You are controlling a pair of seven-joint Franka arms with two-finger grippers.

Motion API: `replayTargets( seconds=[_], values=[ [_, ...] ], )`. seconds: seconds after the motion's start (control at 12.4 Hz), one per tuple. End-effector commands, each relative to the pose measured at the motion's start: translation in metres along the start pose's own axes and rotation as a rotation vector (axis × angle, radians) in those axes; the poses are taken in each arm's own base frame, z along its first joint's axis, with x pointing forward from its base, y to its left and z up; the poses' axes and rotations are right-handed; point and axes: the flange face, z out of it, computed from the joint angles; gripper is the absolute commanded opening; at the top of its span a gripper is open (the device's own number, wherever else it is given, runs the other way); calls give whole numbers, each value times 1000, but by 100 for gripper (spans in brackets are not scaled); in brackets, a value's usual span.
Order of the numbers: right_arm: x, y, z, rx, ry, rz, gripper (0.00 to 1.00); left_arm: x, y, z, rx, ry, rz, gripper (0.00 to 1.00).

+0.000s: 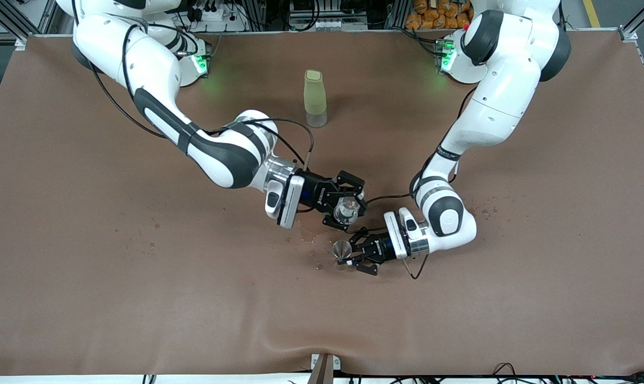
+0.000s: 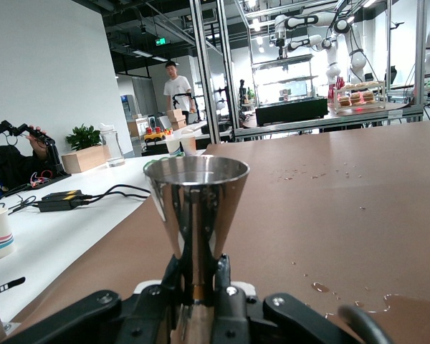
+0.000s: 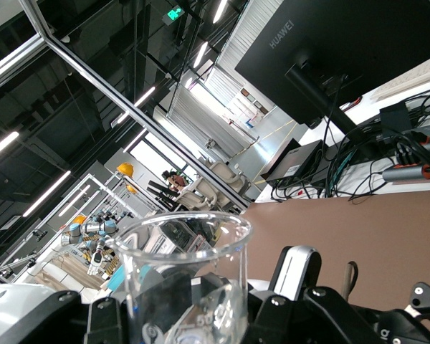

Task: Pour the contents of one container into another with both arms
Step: 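Raise the beaker above the jigger with the right gripper and tilt it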

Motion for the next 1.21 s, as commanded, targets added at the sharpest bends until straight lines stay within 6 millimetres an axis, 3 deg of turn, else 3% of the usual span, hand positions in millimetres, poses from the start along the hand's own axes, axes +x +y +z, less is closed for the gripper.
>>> replayTargets(
  seconds=[0.0, 0.16, 0.48, 0.72, 1.13],
  values=[
    [6, -9, -5, -7, 2, 8, 0, 7, 2, 1, -18, -3, -6, 0],
    [18, -14, -13, -34, -2, 30, 0, 8, 4, 1, -26, 5, -5, 0],
    [34, -43, -14, -57, -12, 177, 0, 9, 4, 0, -30, 12, -4, 0],
    [28, -45, -11, -69, -29, 290, 0, 8, 5, 1, -30, 13, -12, 0],
    [11, -44, -7, -69, -57, 318, 0, -2, 21, 0, -63, 38, -58, 0]
  ],
)
